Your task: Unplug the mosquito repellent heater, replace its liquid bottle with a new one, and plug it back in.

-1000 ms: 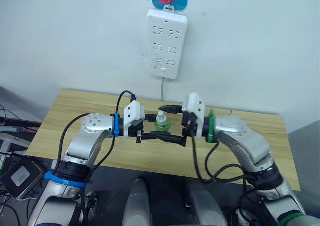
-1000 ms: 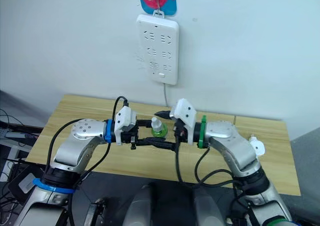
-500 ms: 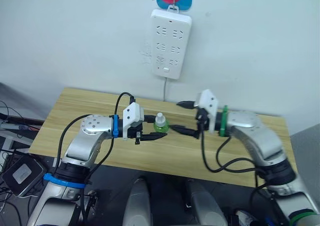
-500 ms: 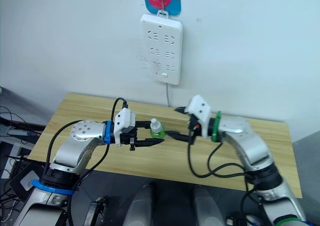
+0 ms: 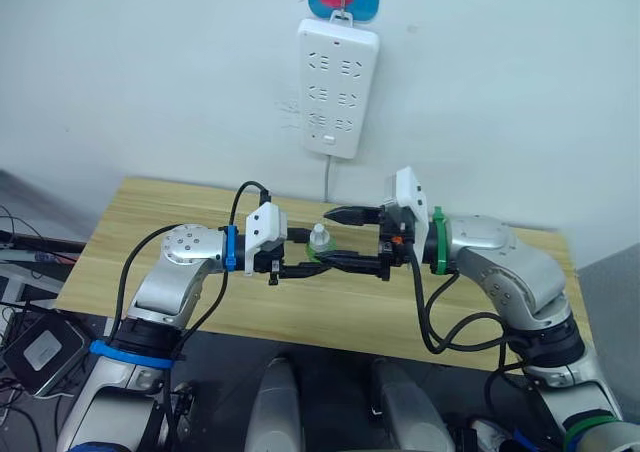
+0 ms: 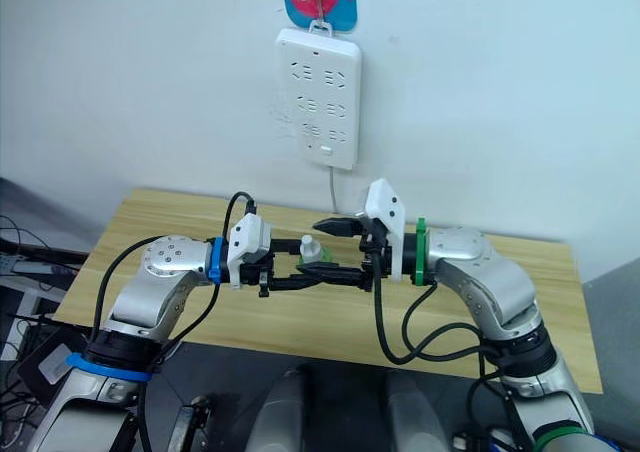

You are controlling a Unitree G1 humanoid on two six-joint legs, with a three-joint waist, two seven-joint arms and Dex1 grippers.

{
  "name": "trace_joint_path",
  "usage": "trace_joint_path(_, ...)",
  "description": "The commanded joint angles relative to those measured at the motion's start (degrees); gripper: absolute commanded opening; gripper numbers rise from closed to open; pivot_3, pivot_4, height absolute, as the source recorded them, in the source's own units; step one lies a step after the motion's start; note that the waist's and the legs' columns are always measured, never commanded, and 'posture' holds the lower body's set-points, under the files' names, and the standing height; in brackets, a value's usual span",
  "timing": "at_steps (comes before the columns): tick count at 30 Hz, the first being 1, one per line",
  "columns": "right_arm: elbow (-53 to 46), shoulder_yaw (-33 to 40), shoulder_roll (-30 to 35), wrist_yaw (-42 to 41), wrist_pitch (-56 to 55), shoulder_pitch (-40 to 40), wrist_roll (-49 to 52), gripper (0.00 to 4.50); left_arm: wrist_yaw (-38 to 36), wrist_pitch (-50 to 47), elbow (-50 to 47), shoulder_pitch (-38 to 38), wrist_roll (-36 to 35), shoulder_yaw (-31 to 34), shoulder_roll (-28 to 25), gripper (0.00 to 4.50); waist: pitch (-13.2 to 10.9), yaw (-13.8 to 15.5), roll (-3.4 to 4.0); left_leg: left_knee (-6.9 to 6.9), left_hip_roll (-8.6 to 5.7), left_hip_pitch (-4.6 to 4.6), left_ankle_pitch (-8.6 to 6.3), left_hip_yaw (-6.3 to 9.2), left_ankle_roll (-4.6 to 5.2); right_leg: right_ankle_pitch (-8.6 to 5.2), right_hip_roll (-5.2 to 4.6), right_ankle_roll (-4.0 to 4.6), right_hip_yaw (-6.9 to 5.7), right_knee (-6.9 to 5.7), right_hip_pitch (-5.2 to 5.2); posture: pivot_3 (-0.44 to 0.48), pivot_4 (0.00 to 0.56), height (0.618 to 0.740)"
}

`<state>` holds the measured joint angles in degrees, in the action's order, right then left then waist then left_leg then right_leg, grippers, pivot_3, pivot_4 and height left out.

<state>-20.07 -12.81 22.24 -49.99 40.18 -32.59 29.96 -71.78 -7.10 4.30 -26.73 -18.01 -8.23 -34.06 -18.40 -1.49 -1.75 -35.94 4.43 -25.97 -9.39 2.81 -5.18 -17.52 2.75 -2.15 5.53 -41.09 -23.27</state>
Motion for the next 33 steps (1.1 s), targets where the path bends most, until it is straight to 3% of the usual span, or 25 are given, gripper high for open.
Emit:
trace_joint_path(1,0.4,-1.2,-1.2,0.6,-2.2,-0.9,-1.4,3.54,-0.3,0.7,-1.7,0.2,-0.4,0.4,-0.1,2.19,0.0,0.0,0.0,0.0,0.0,0.0,0.0,0.0,0.0,0.0,0.0,0.0,0.0,0.0,0.0,0.044,0.258,0.74)
trace_joint_path(5,2.6,-2.3,-2.5,1.0,-3.9,-1.7,-3.2,3.54,0.0,0.5,-1.9,0.3,-0.3,0.4,0.1,2.19,0.0,-0.1,0.0,0.0,0.01,0.0,0.0,0.0,0.0,0.0,0.01,0.0,0.0,0.0,-0.01,0.05,0.257,0.74)
trace_joint_path(8,4.1,-2.8,-3.1,0.9,-5.9,-2.1,-4.6,2.93,0.2,0.7,-2.2,0.4,-0.2,0.3,0.3,2.19,0.0,0.0,0.0,0.0,0.02,0.0,0.0,0.0,0.0,0.0,0.01,0.0,0.0,0.0,-0.01,0.054,0.259,0.74)
trace_joint_path(15,3.9,-2.4,-3.5,0.6,-6.1,-2.0,-3.8,0.34,0.5,0.7,-3.2,1.3,-0.2,0.4,0.1,2.19,0.0,0.0,0.0,0.03,0.02,0.0,0.0,0.01,0.0,0.0,0.01,0.0,0.0,0.0,-0.01,0.058,0.262,0.74)
trace_joint_path(16,3.7,-2.4,-3.4,0.5,-6.1,-1.9,-3.6,0.2,0.6,0.6,-3.3,1.4,-0.2,0.4,0.1,2.19,0.0,0.0,0.0,0.03,0.02,0.0,0.0,0.01,0.0,0.0,0.01,0.0,0.0,0.0,-0.01,0.06,0.262,0.74)
trace_joint_path(21,-2.9,5.7,-5.7,4.5,4.2,-5.2,9.1,0.21,0.8,-0.1,-4.4,2.4,-0.5,0.7,-0.4,2.19,0.0,0.0,0.01,0.02,0.02,-0.01,0.0,0.0,0.0,0.0,0.01,0.0,0.01,0.0,-0.01,0.072,0.269,0.74)
trace_joint_path(24,-3.7,14.0,-6.1,13.1,9.7,-8.6,14.1,0.21,1.2,-0.1,-4.4,3.6,-0.5,1.6,-1.3,2.19,0.0,-0.1,0.01,0.03,0.05,0.0,0.0,0.01,0.0,0.01,0.01,0.02,0.0,-0.02,-0.01,0.073,0.272,0.74)
trace_joint_path(27,-2.9,16.7,-3.6,18.1,7.4,-5.8,9.0,0.21,1.9,-0.1,-4.2,4.4,-0.5,2.3,-1.8,2.19,0.0,0.3,0.02,0.06,0.04,0.0,0.0,0.02,0.0,0.0,0.01,0.0,-0.01,0.01,-0.01,0.066,0.276,0.74)
trace_joint_path(30,2.0,11.2,0.0,23.2,-6.1,2.9,-7.4,0.21,3.0,-0.9,-5.3,5.3,-0.9,2.9,-1.8,2.19,0.0,1.0,0.01,0.16,-0.03,-0.01,-0.01,0.01,0.0,-0.02,-0.02,0.0,0.0,0.14,-0.01,0.058,0.279,0.74)
trace_joint_path(33,9.0,7.6,-0.7,27.5,-18.3,9.4,-17.3,0.21,3.6,-1.9,-6.6,5.8,-1.1,2.9,-1.8,2.19,0.0,1.1,0.02,0.22,-0.06,-0.07,-0.01,-0.13,0.01,-0.03,-0.06,-0.01,0.12,0.19,-0.13,0.057,0.283,0.74)
